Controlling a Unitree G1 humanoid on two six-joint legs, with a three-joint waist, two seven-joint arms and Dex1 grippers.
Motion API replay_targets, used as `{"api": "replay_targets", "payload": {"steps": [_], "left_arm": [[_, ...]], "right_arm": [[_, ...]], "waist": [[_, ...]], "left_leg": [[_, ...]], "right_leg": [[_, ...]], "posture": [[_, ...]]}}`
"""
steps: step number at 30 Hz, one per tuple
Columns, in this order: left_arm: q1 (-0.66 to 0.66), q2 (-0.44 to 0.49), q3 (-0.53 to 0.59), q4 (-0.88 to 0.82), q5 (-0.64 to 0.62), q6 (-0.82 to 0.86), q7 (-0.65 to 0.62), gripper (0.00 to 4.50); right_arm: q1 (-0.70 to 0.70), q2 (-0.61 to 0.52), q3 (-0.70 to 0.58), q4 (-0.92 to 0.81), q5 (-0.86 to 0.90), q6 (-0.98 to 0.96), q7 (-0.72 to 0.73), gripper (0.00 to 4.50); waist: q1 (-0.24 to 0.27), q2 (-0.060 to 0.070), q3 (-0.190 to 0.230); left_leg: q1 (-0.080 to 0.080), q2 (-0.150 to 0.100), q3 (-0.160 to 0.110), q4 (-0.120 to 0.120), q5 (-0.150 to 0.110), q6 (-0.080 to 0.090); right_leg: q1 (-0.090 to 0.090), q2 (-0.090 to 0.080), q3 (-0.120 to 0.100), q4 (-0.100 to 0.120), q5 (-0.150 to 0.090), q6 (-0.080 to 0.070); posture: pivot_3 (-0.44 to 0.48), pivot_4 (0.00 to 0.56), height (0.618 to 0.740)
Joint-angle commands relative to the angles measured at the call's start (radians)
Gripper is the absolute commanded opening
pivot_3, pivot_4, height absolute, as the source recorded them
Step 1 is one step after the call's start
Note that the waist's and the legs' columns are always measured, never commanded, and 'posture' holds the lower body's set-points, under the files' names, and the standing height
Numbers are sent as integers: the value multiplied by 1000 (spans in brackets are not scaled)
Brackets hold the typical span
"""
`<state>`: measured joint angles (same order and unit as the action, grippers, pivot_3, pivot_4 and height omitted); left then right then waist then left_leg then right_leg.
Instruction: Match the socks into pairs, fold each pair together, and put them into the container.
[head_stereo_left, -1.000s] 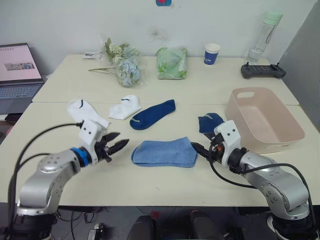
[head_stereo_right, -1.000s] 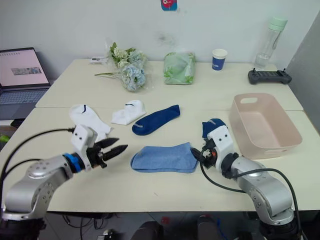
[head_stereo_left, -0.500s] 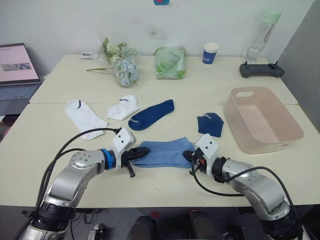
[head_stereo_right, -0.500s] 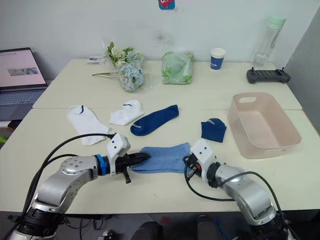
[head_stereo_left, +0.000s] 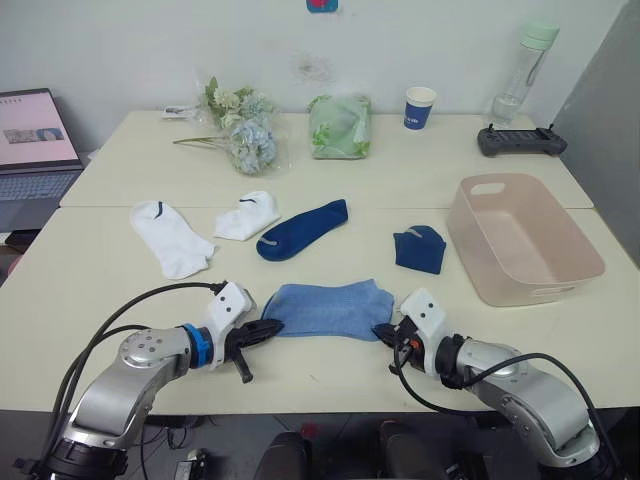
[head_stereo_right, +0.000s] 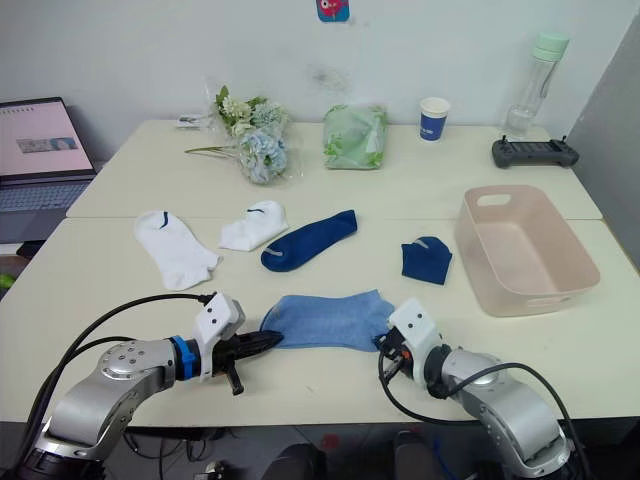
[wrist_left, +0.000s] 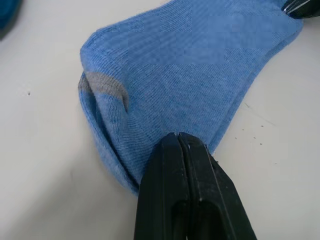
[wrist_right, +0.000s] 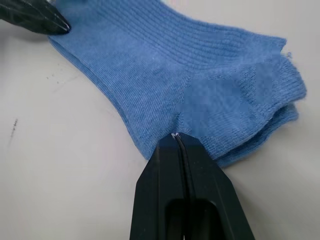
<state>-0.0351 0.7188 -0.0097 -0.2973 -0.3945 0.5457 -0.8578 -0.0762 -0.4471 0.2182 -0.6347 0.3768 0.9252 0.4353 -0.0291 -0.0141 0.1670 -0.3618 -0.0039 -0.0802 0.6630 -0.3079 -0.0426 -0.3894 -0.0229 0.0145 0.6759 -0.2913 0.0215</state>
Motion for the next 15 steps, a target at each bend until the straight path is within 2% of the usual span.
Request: {"api": "replay_targets", "payload": {"steps": [1,5,9,15], "left_arm": [[-100,-28,8,-74,-51,27,6,0],[-170,-70,-48,-61,-30,46,25,0],[-223,-122,-155,31,78,-9,58,0],[-167,-92,-164,134,154,-15,78,0]], "right_arm": [[-79,36,-27,-36,27,-12,-3,18],[-156,91,34,61,-24,-26,-33,18],[-228,198,95,262,-135,-99,-128,18],[-147,170,75,226,-158,-78,-128,18]], "waist": [[0,0,0],[-2,0,0],[-3,0,0],[-1,0,0]], "left_leg": [[0,0,0,0,0,0],[0,0,1,0,0,0],[-1,-1,1,0,0,0],[-3,-1,1,0,0,0]], "right_leg": [[0,0,0,0,0,0],[0,1,0,1,0,0],[-2,1,2,1,0,0],[-5,0,2,1,0,0]], "posture": [[0,150,740],[0,150,740],[0,150,740],[0,150,740]]}}
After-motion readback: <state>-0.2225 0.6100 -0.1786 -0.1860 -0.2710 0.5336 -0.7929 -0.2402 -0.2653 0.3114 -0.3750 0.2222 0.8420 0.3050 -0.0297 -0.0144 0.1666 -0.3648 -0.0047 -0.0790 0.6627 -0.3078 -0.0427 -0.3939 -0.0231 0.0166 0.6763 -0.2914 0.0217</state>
